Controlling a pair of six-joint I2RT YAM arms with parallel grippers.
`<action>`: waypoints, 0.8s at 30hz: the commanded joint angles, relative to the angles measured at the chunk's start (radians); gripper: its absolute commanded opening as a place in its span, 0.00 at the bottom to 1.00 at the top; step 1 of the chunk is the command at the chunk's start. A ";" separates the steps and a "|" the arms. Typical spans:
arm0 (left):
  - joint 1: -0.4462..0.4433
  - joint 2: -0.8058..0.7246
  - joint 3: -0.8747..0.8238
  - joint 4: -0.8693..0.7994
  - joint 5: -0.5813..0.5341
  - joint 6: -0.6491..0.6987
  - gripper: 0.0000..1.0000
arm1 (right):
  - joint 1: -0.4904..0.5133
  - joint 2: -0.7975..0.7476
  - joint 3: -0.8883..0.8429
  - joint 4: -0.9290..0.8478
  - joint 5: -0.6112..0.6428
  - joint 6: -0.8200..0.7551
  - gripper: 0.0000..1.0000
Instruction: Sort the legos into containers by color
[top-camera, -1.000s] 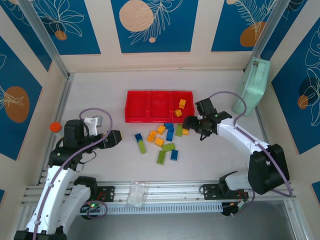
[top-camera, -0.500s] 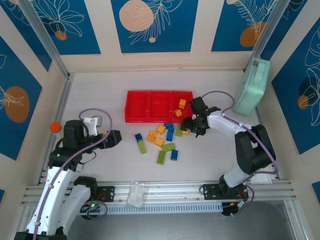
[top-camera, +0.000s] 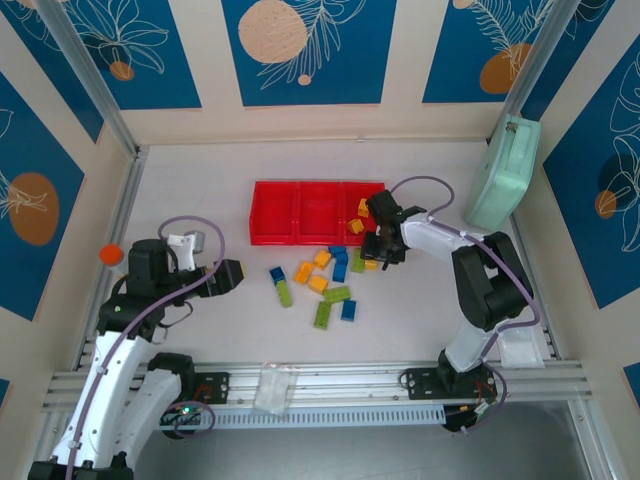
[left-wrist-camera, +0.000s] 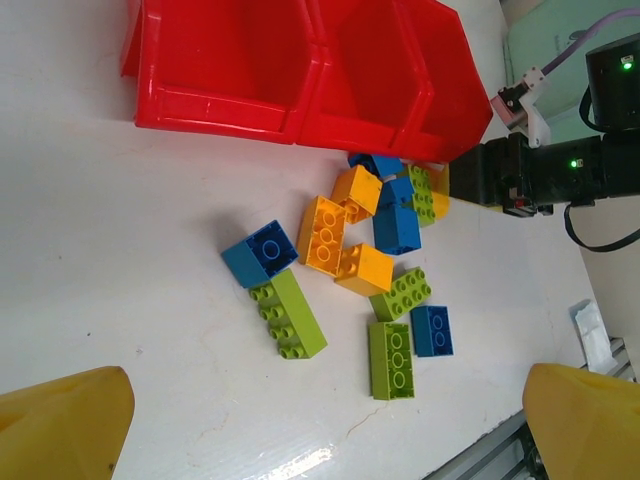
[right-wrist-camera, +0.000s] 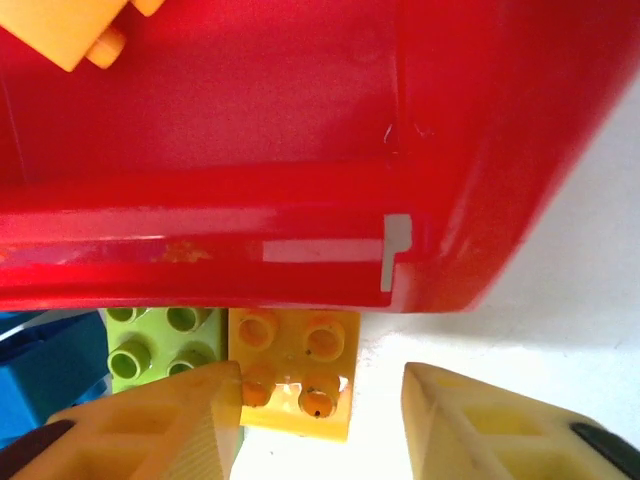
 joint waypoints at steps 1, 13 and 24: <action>-0.007 -0.014 -0.004 0.003 -0.028 0.008 0.99 | -0.016 -0.022 -0.055 -0.025 0.056 0.004 0.45; -0.007 -0.002 -0.004 0.003 -0.033 0.006 0.99 | -0.105 -0.283 -0.183 -0.050 -0.043 0.041 0.50; -0.006 -0.011 -0.006 0.010 -0.003 0.009 0.99 | -0.074 -0.195 -0.117 -0.061 -0.066 0.049 0.71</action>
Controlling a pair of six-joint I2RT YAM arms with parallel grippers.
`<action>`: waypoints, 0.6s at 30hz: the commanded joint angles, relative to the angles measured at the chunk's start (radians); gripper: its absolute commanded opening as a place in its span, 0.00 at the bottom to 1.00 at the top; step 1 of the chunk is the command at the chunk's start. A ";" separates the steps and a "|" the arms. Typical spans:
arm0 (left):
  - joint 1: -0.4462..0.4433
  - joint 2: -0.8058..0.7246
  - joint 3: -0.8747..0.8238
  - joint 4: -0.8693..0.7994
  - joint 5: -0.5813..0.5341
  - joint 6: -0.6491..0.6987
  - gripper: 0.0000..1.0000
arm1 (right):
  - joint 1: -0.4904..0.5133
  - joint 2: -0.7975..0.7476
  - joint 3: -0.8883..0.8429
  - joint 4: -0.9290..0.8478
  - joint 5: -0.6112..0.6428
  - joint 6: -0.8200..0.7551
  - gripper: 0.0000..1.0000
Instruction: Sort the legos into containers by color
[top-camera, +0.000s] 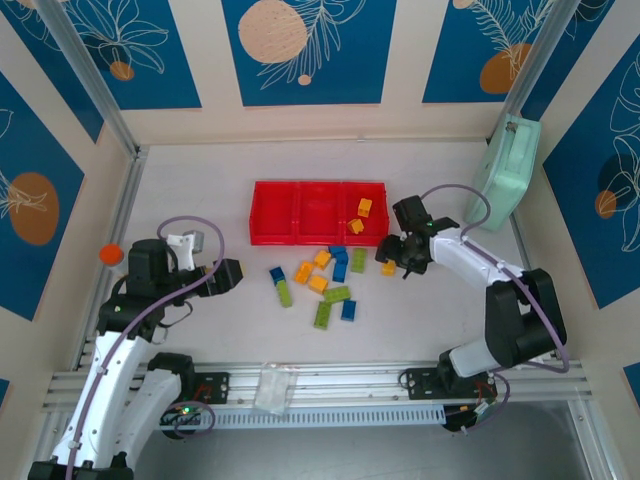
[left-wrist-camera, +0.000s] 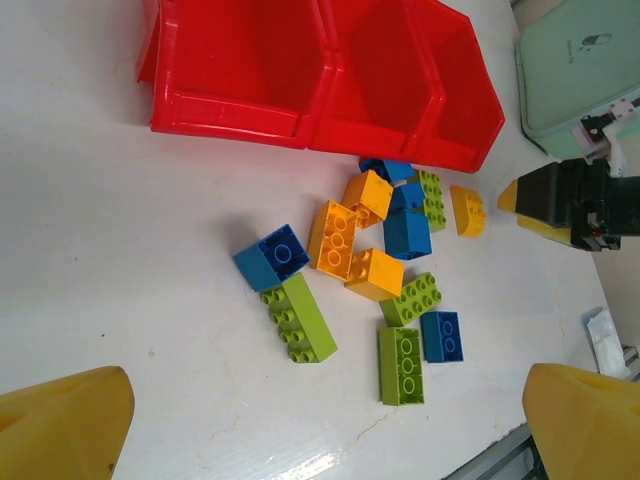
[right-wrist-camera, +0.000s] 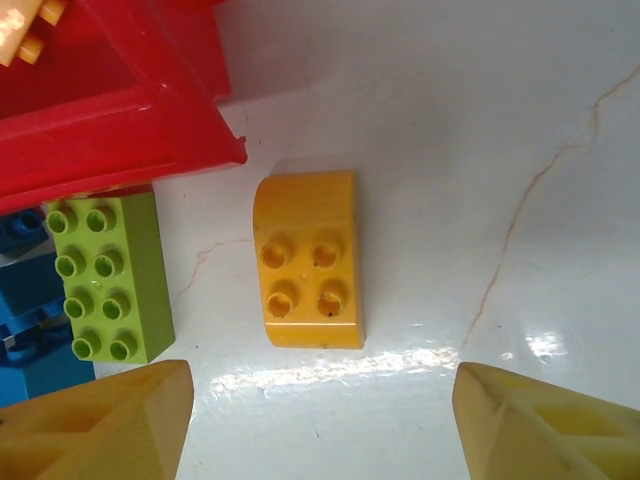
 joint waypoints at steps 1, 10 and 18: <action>-0.007 -0.010 -0.005 0.010 0.023 0.010 0.99 | 0.019 0.063 0.024 0.016 -0.060 -0.006 0.72; -0.007 -0.010 -0.007 0.016 0.040 0.008 0.99 | 0.058 0.212 0.082 -0.016 0.016 -0.007 0.64; -0.006 0.005 -0.010 0.022 0.055 0.007 0.99 | 0.063 0.217 0.064 -0.024 0.051 -0.013 0.50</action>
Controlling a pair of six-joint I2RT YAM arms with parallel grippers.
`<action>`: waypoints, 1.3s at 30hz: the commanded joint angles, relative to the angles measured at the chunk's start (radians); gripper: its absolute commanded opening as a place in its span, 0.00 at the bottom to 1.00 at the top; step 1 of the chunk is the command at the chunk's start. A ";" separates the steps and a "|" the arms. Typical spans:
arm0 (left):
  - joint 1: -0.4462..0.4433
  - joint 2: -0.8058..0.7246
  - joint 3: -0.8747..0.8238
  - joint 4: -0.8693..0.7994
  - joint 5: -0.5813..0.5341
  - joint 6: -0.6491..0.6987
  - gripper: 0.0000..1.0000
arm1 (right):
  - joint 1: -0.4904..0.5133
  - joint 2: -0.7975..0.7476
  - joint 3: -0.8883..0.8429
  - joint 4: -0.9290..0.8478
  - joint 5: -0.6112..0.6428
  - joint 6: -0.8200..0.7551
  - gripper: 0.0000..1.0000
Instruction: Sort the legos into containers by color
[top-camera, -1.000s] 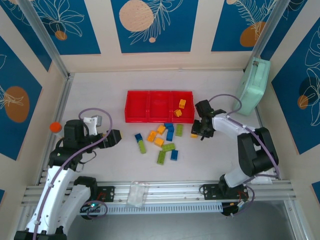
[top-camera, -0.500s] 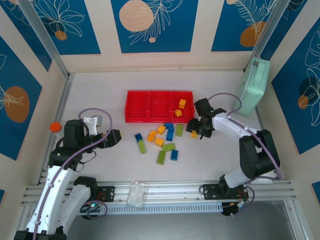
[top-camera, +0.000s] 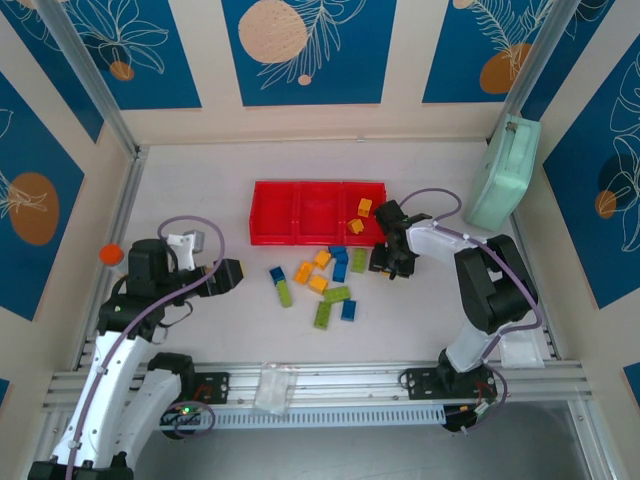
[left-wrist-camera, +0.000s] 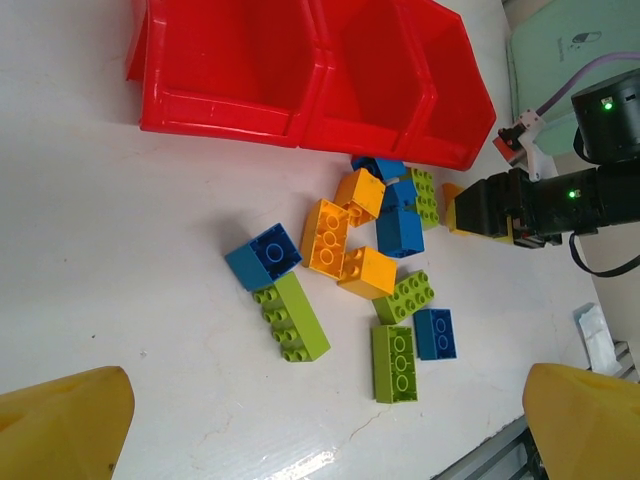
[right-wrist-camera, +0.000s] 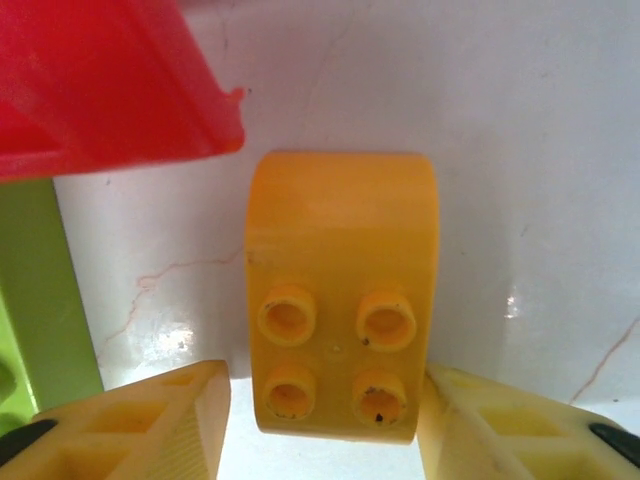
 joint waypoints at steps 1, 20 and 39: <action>-0.007 0.005 -0.008 0.018 0.039 0.006 0.99 | 0.005 0.001 0.003 -0.020 0.019 -0.005 0.48; -0.007 -0.006 -0.009 0.017 0.035 0.007 1.00 | 0.156 -0.120 0.280 -0.175 0.051 -0.066 0.28; -0.006 -0.011 -0.005 0.006 0.010 0.006 0.99 | -0.024 0.330 0.740 -0.178 -0.149 -0.228 0.30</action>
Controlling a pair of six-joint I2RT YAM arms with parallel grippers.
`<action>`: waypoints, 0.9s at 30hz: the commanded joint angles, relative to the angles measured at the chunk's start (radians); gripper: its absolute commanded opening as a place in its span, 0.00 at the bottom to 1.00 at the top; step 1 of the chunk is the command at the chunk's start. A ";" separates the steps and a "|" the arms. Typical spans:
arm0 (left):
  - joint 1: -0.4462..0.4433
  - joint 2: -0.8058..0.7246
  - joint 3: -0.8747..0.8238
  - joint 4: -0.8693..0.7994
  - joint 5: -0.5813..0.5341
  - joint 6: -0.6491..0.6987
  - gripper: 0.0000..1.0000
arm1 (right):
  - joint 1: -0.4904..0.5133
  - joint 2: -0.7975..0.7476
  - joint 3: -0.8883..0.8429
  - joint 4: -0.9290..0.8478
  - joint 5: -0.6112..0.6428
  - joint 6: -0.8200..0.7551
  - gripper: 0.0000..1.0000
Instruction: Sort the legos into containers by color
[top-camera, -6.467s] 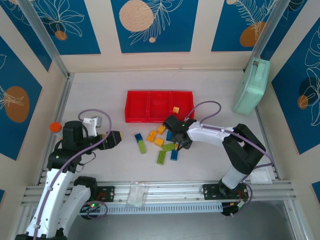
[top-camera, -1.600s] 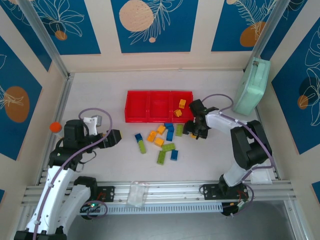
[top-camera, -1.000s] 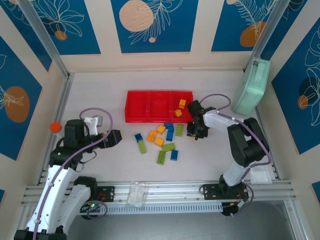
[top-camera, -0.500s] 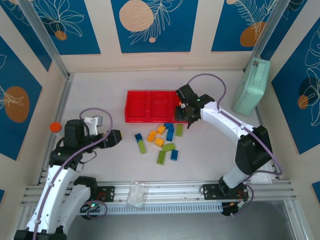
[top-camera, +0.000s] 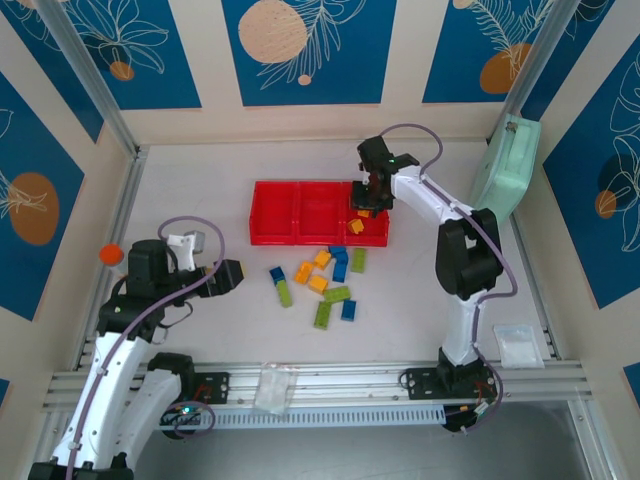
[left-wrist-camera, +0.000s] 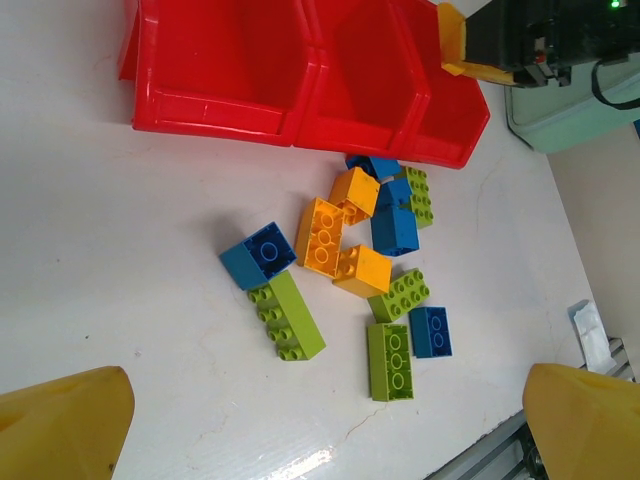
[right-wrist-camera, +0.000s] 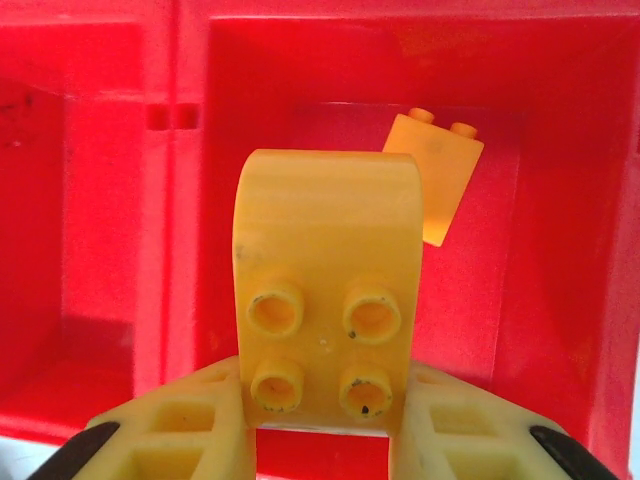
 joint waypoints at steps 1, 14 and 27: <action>-0.007 -0.006 -0.002 0.004 0.000 0.006 0.99 | -0.012 0.044 0.048 -0.015 -0.097 -0.029 0.31; -0.007 0.011 0.000 0.001 -0.008 0.002 0.99 | -0.008 0.081 0.070 -0.029 -0.078 0.005 0.52; -0.006 0.001 -0.001 0.006 0.003 0.003 0.99 | 0.082 -0.148 -0.063 -0.079 -0.002 0.051 0.85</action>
